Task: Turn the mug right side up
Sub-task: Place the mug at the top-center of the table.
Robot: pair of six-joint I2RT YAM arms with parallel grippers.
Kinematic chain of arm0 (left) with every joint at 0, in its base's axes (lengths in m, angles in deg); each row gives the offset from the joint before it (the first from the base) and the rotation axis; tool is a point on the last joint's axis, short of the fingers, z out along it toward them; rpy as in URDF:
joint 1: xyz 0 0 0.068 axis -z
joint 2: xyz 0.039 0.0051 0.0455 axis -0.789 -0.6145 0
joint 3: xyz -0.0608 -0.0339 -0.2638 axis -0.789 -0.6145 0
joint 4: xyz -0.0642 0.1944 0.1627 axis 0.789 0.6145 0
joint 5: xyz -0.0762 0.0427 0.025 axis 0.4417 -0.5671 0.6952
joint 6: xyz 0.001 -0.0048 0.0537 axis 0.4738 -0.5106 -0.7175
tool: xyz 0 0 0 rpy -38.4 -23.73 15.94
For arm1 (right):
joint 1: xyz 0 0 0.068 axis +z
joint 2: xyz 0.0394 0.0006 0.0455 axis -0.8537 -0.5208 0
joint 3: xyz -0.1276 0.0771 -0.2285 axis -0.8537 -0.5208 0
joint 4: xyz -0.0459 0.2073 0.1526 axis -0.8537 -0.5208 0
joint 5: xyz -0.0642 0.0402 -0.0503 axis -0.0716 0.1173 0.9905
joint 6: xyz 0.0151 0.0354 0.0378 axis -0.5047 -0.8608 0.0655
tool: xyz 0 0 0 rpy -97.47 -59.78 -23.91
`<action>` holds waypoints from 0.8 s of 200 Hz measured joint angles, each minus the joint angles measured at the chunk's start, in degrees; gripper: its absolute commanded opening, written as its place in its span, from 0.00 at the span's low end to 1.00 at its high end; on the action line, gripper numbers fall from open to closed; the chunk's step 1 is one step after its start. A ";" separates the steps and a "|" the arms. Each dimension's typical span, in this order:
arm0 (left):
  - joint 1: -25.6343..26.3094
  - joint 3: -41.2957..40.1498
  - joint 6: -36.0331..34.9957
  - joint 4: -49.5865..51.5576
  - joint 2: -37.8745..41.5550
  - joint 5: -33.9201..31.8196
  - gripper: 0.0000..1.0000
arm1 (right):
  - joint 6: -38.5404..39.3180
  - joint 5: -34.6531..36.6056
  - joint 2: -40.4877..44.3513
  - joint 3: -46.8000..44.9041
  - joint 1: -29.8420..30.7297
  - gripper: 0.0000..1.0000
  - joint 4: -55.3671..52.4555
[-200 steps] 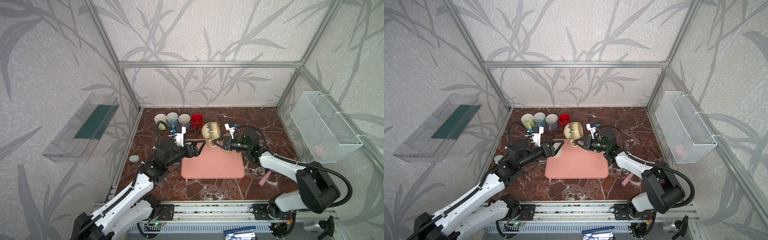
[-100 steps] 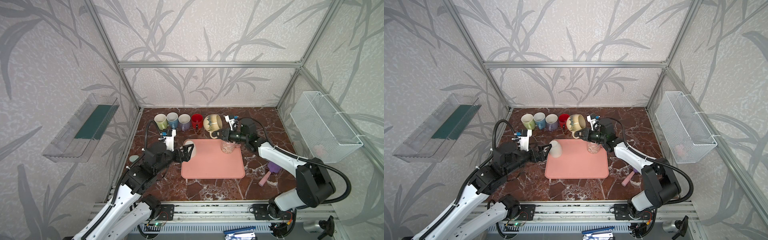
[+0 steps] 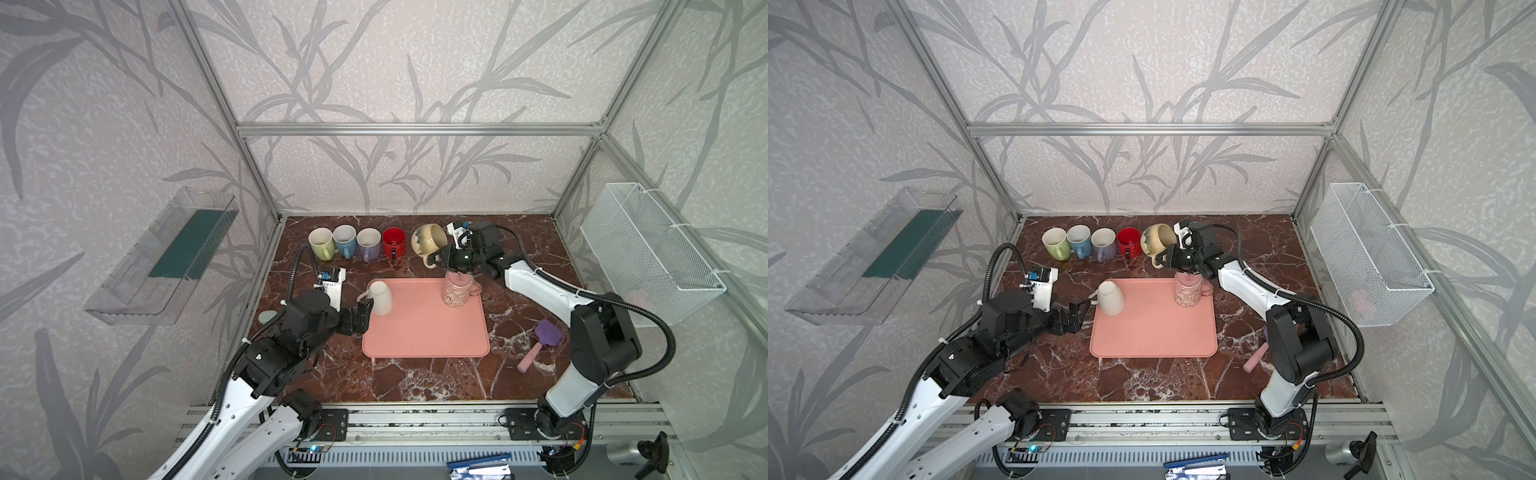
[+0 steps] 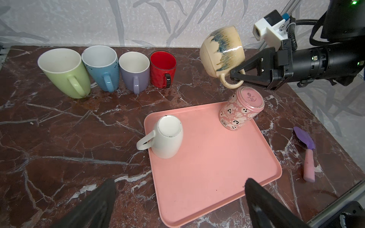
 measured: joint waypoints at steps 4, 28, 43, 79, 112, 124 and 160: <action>0.00 -0.11 -0.09 0.07 0.15 -0.24 0.99 | 0.20 0.24 -0.46 0.57 -0.02 0.00 -0.44; 0.00 -0.70 -0.42 0.17 0.81 -1.20 0.99 | 1.88 1.25 -3.74 4.70 -0.20 0.00 -3.04; -0.04 -0.72 -0.79 0.24 0.83 -1.92 0.99 | 3.04 2.25 -6.27 7.65 -0.24 0.00 -4.72; -0.04 -0.72 -1.20 0.42 0.81 -3.50 0.99 | 5.40 4.46 -11.02 13.18 -0.26 0.00 -8.57; -0.04 -0.72 -1.29 0.72 0.81 -4.50 0.99 | 7.32 6.47 -14.47 17.92 -0.26 0.00 -12.02; -0.04 -0.74 -1.33 0.98 0.81 -5.01 0.99 | 7.96 7.30 -15.56 19.56 -0.26 0.00 -13.31; -0.04 -0.74 -1.90 1.14 0.76 -5.64 0.99 | 9.88 9.90 -18.05 23.06 -0.26 0.00 -16.41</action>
